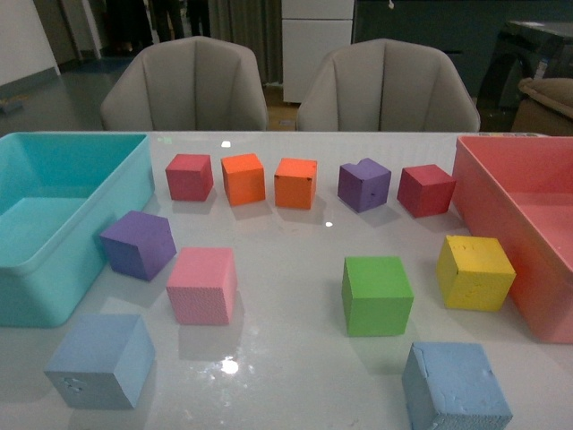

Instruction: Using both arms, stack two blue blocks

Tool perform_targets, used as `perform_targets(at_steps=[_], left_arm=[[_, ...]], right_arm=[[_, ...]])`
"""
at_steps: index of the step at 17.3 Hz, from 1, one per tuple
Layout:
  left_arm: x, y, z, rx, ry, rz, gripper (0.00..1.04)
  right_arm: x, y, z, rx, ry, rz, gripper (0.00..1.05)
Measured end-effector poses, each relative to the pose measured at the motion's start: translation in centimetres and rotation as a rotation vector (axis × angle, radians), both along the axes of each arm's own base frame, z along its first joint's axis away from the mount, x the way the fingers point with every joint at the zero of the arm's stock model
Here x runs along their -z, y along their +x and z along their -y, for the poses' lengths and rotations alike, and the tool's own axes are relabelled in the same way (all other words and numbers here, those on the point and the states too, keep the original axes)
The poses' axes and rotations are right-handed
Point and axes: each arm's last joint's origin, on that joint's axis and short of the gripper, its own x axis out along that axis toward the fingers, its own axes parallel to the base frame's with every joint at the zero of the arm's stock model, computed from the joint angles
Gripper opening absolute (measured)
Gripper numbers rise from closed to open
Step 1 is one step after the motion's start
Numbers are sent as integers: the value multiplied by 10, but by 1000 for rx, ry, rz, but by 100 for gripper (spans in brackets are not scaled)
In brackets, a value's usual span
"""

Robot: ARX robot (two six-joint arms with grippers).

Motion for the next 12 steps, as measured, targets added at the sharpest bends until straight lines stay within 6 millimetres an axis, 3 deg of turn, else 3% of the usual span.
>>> perform_targets(at_steps=[12], left_arm=[[0,0,0,0,0,0,98]], right_arm=[[0,0,0,0,0,0,98]])
